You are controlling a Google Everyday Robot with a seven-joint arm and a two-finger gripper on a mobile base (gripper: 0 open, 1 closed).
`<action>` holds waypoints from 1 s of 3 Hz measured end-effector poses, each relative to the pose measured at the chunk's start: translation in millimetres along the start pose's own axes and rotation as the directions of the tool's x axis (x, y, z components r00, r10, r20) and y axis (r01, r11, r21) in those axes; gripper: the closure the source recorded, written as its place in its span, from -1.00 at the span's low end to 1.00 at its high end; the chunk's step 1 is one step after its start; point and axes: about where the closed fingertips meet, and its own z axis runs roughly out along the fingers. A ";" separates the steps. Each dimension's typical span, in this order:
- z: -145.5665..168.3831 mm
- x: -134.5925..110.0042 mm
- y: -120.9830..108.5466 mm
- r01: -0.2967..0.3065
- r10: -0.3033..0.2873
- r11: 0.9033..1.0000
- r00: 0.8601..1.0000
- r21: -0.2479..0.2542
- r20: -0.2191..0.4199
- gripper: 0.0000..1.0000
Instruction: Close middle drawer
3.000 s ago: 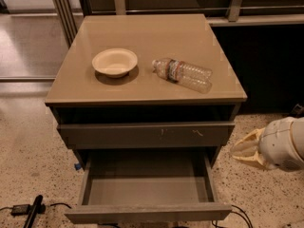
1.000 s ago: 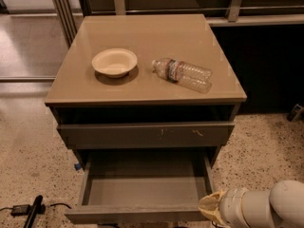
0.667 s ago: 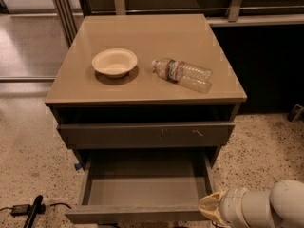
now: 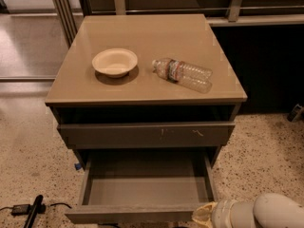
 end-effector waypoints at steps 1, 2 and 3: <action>27.9 27.3 -0.5 -0.024 0.024 1.000 1.000 0.010 0.003 1.00; 62.5 42.6 -1.3 -0.017 0.017 1.000 1.000 0.011 0.013 1.00; 99.6 45.5 -11.2 0.009 -0.009 1.000 1.000 0.016 0.015 1.00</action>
Offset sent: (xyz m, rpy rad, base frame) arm 0.0055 0.0134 -0.1223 0.0178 -0.0208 -0.0247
